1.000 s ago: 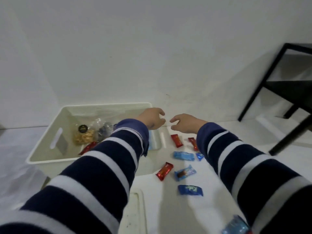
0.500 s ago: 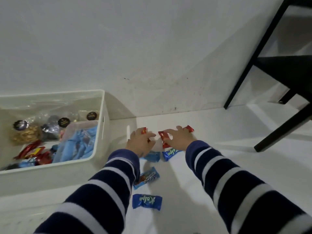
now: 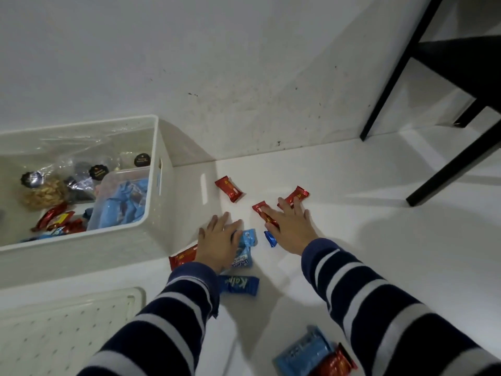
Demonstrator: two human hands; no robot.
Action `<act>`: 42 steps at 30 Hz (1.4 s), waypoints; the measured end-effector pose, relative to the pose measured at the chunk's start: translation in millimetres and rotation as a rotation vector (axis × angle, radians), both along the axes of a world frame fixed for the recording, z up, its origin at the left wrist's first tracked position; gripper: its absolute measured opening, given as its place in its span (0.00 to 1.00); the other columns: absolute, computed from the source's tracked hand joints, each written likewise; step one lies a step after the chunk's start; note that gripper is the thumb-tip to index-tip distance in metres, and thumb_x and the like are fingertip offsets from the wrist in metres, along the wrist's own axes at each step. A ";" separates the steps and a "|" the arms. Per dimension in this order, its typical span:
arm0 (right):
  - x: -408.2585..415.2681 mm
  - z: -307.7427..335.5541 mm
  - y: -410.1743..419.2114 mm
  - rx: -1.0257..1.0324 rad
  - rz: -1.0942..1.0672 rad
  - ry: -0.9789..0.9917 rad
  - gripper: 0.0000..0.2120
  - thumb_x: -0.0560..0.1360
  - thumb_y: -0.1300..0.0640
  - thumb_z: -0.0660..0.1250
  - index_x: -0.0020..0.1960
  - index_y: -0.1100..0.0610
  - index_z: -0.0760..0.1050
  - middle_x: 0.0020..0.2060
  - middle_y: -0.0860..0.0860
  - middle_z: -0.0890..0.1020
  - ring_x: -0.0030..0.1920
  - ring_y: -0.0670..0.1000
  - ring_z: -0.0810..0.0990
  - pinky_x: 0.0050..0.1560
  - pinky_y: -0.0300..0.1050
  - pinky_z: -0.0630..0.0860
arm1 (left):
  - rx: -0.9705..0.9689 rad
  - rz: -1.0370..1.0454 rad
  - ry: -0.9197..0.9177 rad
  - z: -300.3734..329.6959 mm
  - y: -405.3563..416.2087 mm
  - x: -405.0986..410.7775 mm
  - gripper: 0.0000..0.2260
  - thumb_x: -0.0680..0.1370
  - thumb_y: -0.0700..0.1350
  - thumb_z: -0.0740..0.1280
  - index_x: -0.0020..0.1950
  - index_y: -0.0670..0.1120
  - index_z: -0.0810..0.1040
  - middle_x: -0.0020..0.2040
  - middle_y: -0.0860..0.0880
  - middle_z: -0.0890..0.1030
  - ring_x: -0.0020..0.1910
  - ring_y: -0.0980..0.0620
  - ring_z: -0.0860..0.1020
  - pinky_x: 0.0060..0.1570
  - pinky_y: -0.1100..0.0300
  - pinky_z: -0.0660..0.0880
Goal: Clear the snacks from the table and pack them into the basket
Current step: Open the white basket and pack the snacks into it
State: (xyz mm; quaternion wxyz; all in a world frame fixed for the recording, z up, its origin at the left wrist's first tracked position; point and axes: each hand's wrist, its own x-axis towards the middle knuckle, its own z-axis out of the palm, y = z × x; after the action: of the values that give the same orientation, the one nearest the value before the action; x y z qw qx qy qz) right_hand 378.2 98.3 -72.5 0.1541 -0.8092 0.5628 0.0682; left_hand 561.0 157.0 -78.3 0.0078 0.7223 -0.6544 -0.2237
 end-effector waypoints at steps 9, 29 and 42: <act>-37.6 11.7 125.4 0.008 -0.113 -0.077 0.25 0.79 0.36 0.46 0.75 0.38 0.55 0.78 0.49 0.48 0.78 0.55 0.42 0.75 0.61 0.42 | -0.053 -0.001 -0.149 1.5 66.9 2.4 0.34 0.73 0.72 0.45 0.77 0.62 0.45 0.79 0.52 0.44 0.77 0.40 0.41 0.68 0.29 0.43; -44.9 -20.4 98.3 -0.119 -0.056 -0.039 0.36 0.74 0.31 0.51 0.76 0.38 0.38 0.77 0.51 0.34 0.76 0.55 0.32 0.74 0.64 0.39 | -0.157 -0.105 -0.179 -12.6 43.5 -5.5 0.39 0.69 0.75 0.40 0.76 0.59 0.52 0.79 0.53 0.47 0.77 0.47 0.46 0.71 0.35 0.45; -29.3 -23.8 5.0 -0.194 0.236 0.019 0.34 0.71 0.28 0.47 0.75 0.34 0.47 0.78 0.46 0.48 0.77 0.62 0.39 0.71 0.70 0.37 | -0.067 0.013 0.015 -8.3 -68.5 9.9 0.22 0.82 0.59 0.44 0.76 0.59 0.56 0.78 0.56 0.42 0.77 0.43 0.41 0.72 0.37 0.43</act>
State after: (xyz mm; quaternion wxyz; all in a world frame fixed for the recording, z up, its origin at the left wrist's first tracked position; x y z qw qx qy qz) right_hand 348.9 103.3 -96.4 0.0607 -0.8802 0.4691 0.0386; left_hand 570.9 88.5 -86.7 0.0385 0.7242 -0.6566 -0.2071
